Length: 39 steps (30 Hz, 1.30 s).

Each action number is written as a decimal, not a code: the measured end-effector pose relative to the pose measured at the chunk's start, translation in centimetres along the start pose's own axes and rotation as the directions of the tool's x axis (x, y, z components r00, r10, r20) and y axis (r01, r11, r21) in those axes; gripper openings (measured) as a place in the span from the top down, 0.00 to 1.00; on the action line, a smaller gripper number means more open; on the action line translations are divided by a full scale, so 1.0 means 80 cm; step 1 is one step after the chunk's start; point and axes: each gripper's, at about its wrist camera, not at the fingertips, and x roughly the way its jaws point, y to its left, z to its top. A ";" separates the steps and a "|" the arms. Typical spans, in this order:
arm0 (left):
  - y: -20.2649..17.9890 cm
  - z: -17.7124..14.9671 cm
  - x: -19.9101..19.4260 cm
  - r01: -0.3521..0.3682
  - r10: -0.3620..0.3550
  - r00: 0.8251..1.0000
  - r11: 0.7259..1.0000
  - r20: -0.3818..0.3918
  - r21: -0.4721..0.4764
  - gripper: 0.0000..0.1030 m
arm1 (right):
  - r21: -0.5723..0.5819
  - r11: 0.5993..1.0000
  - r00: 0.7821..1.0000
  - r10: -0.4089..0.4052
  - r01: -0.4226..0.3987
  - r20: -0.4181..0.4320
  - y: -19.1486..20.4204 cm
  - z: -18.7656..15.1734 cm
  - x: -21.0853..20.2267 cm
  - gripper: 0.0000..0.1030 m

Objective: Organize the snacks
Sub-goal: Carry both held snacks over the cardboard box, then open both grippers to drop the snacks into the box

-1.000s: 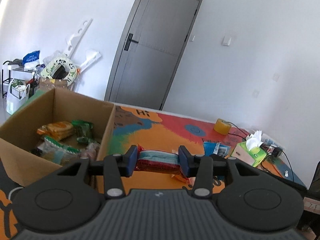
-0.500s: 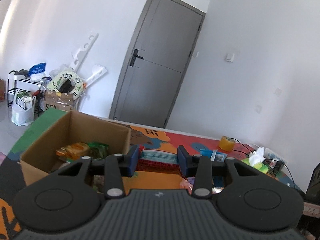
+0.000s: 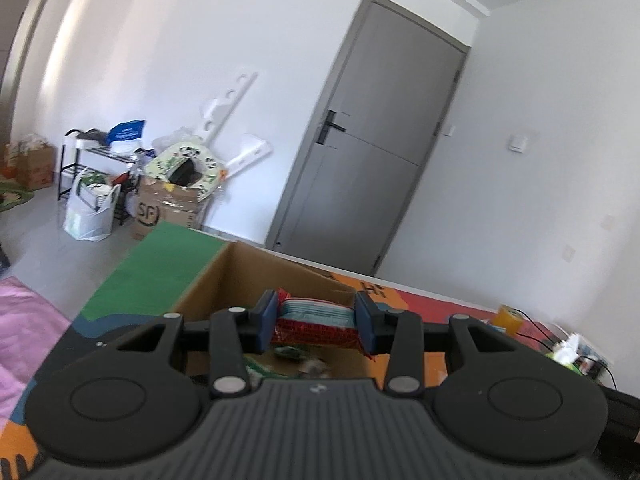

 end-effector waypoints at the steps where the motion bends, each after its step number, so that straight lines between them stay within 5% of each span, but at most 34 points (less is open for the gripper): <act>1: 0.005 0.001 0.001 -0.008 0.008 1.000 1.000 -0.001 -0.005 0.60 | -0.007 1.000 1.000 0.005 -0.006 -0.004 0.004 0.000 0.004 0.73; 25: 0.058 0.020 -0.010 -0.106 0.109 0.994 0.988 0.025 -0.109 0.33 | -0.046 0.994 0.988 0.093 -0.099 -0.122 0.074 0.019 0.083 0.71; 28: 0.063 0.019 -0.015 -0.121 0.126 0.992 0.985 0.026 -0.121 0.30 | -0.050 0.991 0.983 0.112 -0.120 -0.146 0.081 0.019 0.096 0.68; 30: 0.065 0.019 -0.019 -0.132 0.137 0.990 0.983 0.028 -0.125 0.25 | -0.061 0.992 0.983 0.097 -0.108 -0.156 0.086 0.018 0.097 0.53; 39: 0.055 0.016 -0.025 -0.142 0.147 0.988 0.983 0.038 -0.115 0.15 | -0.031 0.995 0.983 0.088 -0.094 -0.163 0.073 0.016 0.062 0.52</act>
